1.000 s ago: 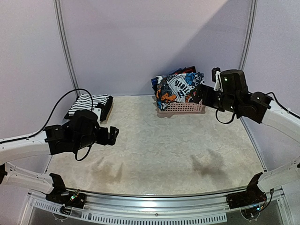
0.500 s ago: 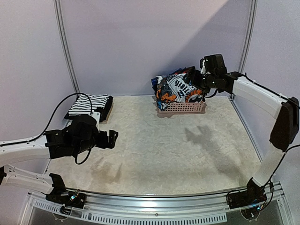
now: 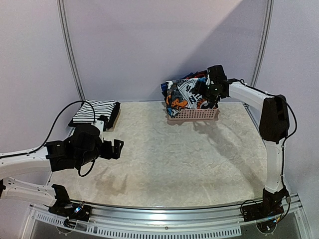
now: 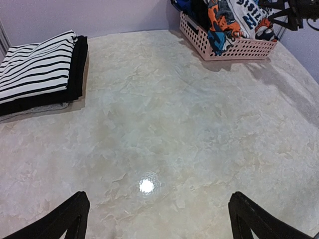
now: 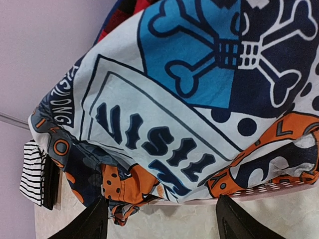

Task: Fold and stack the mixed laundry pile
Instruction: Pick up the crumpled shorts from the bin.

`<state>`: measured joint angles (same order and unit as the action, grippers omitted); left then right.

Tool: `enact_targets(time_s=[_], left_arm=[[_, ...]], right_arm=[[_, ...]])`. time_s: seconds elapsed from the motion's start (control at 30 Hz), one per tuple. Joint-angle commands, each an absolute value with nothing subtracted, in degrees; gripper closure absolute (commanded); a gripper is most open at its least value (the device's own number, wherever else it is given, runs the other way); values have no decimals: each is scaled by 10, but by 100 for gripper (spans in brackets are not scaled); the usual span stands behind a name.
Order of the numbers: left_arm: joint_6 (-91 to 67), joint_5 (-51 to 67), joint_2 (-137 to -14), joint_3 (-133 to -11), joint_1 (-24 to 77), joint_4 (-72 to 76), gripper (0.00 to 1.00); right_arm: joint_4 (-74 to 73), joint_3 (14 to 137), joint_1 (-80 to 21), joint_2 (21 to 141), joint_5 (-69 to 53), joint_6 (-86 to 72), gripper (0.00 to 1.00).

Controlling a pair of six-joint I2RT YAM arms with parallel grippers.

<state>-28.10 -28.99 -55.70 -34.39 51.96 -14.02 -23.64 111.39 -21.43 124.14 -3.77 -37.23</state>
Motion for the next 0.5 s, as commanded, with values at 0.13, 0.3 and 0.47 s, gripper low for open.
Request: enact_targets(time_s=[0.13,0.3,0.47], left_arm=[[-281,-295,-535,-326,529,-135,1],[-282,-287,-532,-323,530,-130,1],[-282,-287,-532,-321,530,-131,1]], right_arm=[[-249,1160,-206,1300,-64,-374,29],[-253,1191,-206,1335,-78,-374,34],[-249,1199,-206,1355,-77,-375,51]])
